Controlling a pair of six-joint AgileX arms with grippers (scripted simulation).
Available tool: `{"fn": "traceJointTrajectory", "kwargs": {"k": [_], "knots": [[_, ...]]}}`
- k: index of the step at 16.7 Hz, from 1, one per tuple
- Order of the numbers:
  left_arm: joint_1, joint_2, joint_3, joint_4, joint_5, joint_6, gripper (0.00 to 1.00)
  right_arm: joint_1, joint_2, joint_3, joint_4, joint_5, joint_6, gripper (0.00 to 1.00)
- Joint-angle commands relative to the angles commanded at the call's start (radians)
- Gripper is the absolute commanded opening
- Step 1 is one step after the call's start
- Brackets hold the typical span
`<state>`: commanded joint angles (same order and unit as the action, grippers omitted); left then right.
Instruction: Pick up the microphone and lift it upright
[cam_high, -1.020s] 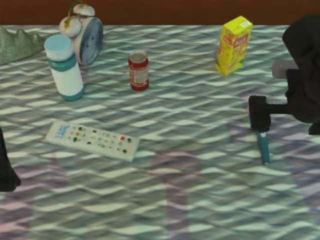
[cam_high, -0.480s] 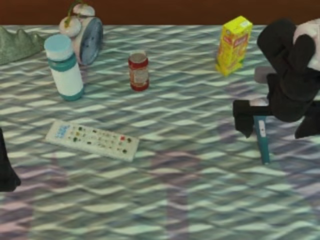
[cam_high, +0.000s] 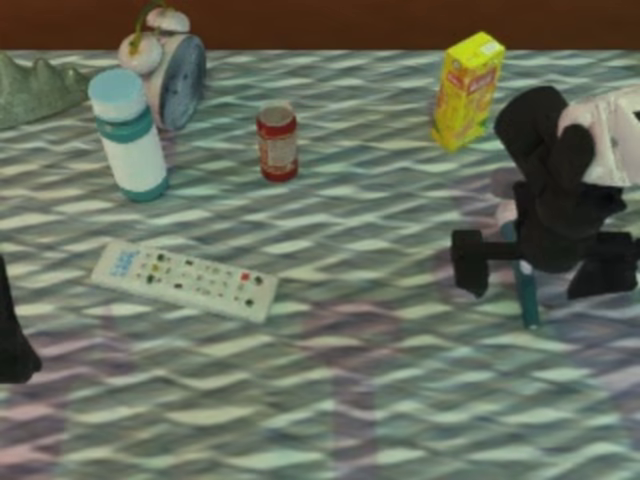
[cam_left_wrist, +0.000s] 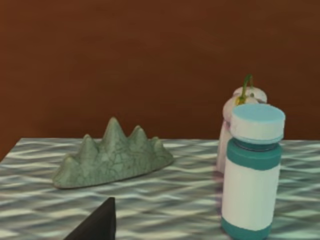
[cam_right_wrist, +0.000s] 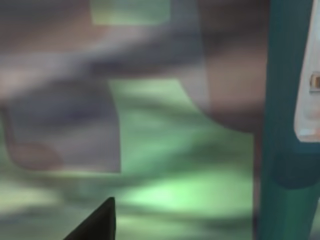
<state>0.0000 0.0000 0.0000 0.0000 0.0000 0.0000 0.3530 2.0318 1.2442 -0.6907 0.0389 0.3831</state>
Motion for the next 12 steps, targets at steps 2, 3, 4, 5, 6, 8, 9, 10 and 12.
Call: {"fn": "traceJointTrajectory", "kwargs": {"k": [2, 3, 4, 5, 6, 8, 9, 10, 12], "knots": [[0.0, 0.0, 0.0, 0.0, 0.0, 0.0, 1.0, -0.001, 0.052, -0.03, 0.083, 0.0, -0.001, 1.0], [0.0, 0.0, 0.0, 0.0, 0.0, 0.0, 1.0, -0.002, 0.073, -0.041, 0.113, 0.0, -0.001, 1.0], [0.0, 0.0, 0.0, 0.0, 0.0, 0.0, 1.0, -0.002, 0.087, -0.048, 0.132, 0.001, -0.001, 1.0], [0.0, 0.0, 0.0, 0.0, 0.0, 0.0, 1.0, -0.003, 0.093, -0.051, 0.14, 0.001, -0.001, 1.0], [0.0, 0.0, 0.0, 0.0, 0.0, 0.0, 1.0, -0.003, 0.093, -0.051, 0.141, 0.001, -0.001, 1.0], [0.0, 0.0, 0.0, 0.0, 0.0, 0.0, 1.0, -0.003, 0.093, -0.051, 0.141, 0.001, -0.001, 1.0], [0.0, 0.0, 0.0, 0.0, 0.0, 0.0, 1.0, -0.003, 0.093, -0.051, 0.141, 0.001, -0.001, 0.92], [0.0, 0.0, 0.0, 0.0, 0.0, 0.0, 1.0, -0.003, 0.093, -0.051, 0.141, 0.001, -0.001, 0.85], [0.0, 0.0, 0.0, 0.0, 0.0, 0.0, 1.0, -0.003, 0.093, -0.051, 0.141, 0.001, -0.001, 0.7]]}}
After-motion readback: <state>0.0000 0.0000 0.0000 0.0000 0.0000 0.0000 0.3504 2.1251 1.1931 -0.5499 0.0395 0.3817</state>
